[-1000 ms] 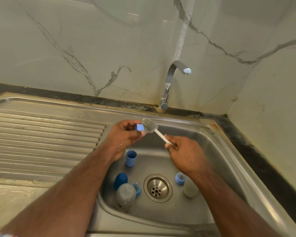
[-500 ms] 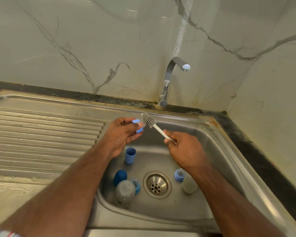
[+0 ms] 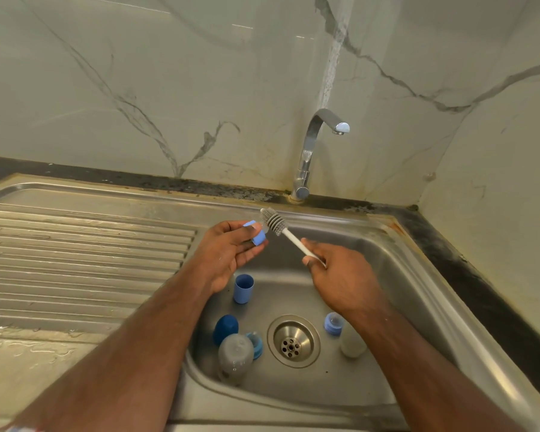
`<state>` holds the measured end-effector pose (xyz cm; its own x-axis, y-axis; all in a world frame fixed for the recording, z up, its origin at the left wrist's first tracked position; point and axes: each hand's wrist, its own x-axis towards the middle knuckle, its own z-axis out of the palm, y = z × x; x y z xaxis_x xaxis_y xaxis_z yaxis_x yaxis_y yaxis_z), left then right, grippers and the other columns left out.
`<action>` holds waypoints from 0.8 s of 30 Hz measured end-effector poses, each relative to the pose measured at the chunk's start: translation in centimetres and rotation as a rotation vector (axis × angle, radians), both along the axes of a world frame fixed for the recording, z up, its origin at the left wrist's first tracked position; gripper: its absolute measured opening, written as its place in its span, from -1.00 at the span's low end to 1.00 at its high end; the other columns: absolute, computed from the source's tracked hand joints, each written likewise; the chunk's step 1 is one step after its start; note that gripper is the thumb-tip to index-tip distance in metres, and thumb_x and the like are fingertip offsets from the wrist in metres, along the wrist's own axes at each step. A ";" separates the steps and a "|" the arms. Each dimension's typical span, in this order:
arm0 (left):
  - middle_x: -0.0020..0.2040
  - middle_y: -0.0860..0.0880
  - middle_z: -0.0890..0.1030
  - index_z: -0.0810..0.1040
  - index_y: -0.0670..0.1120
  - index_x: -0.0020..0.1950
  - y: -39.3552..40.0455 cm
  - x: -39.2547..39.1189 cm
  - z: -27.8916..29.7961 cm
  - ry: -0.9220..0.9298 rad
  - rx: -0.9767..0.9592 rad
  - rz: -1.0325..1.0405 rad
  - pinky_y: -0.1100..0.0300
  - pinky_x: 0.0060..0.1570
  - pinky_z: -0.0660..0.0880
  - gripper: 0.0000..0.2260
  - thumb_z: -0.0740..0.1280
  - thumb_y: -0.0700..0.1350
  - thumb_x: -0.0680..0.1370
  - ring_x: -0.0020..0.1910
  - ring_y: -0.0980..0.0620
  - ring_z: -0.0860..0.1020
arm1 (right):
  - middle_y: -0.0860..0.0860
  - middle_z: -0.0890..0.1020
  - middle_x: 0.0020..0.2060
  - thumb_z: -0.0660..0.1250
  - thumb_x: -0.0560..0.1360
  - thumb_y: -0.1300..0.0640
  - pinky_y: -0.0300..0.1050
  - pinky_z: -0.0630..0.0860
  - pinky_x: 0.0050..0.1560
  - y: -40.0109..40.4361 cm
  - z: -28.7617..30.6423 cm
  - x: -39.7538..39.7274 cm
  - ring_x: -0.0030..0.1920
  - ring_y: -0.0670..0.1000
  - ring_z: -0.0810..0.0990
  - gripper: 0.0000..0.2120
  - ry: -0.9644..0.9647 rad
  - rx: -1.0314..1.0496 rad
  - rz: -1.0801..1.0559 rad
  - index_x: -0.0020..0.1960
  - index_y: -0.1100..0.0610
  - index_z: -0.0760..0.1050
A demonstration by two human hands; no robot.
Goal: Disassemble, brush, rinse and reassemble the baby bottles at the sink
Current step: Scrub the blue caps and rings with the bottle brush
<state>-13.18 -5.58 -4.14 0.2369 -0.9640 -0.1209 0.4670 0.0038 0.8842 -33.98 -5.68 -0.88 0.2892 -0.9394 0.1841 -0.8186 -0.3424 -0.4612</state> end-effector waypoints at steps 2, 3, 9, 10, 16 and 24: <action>0.11 -0.23 0.69 0.54 -0.24 0.23 0.1 0.0 0.0 -0.001 0.007 0.000 0.11 0.01 0.68 -0.72 0.44 -0.23 0.55 0.05 -0.13 0.72 | -0.10 0.64 0.21 0.21 0.65 -0.04 -0.13 0.54 0.12 0.0 0.0 0.0 0.01 -0.07 0.60 -0.61 0.006 -0.007 -0.016 0.48 -0.15 0.39; 0.11 -0.23 0.69 0.54 -0.24 0.23 0.1 0.0 0.0 -0.007 0.008 0.003 0.11 0.00 0.68 -0.73 0.44 -0.23 0.55 0.05 -0.13 0.72 | -0.10 0.63 0.23 0.22 0.65 -0.04 -0.14 0.53 0.14 0.1 0.0 0.0 0.04 -0.07 0.60 -0.61 0.005 -0.013 -0.008 0.48 -0.15 0.39; 0.12 -0.23 0.69 0.54 -0.25 0.25 0.0 0.1 0.0 0.021 0.000 -0.013 0.10 0.01 0.68 -0.72 0.43 -0.23 0.56 0.06 -0.14 0.71 | -0.09 0.63 0.21 0.20 0.66 -0.04 -0.10 0.55 0.13 0.0 0.2 -0.1 0.03 -0.06 0.61 -0.60 0.035 -0.024 -0.024 0.49 -0.15 0.37; 0.12 -0.23 0.69 0.53 -0.25 0.26 0.0 0.1 -0.1 0.018 -0.001 -0.011 0.09 0.02 0.68 -0.71 0.43 -0.23 0.56 0.06 -0.14 0.71 | -0.10 0.62 0.22 0.20 0.66 -0.04 -0.12 0.54 0.14 0.0 0.2 -0.1 0.04 -0.07 0.60 -0.60 0.022 -0.028 -0.021 0.49 -0.15 0.37; 0.14 -0.24 0.68 0.53 -0.23 0.26 0.0 0.2 0.0 0.016 -0.006 -0.015 0.07 0.03 0.68 -0.72 0.42 -0.28 0.55 0.07 -0.15 0.71 | -0.06 0.65 0.15 0.20 0.66 -0.04 -0.13 0.53 0.09 -0.6 0.2 -0.7 0.00 -0.05 0.60 -0.61 0.025 -0.017 -0.055 0.48 -0.13 0.39; 0.18 -0.20 0.65 0.58 -0.13 0.20 -0.2 -0.3 0.1 -0.044 -0.014 -0.005 0.13 0.12 0.62 -0.69 0.41 -0.41 0.51 0.16 -0.12 0.66 | -0.16 0.65 0.17 0.25 0.63 -0.04 -0.18 0.51 0.11 -0.2 0.1 -0.9 -0.03 -0.12 0.59 -0.61 -0.080 0.048 -0.026 0.45 -0.14 0.44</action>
<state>-13.46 -5.74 -4.08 0.2369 -0.9667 -0.0973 0.4279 0.0139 0.9037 -34.87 -5.93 -0.80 0.2504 -0.9547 0.1606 -0.7870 -0.2974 -0.5405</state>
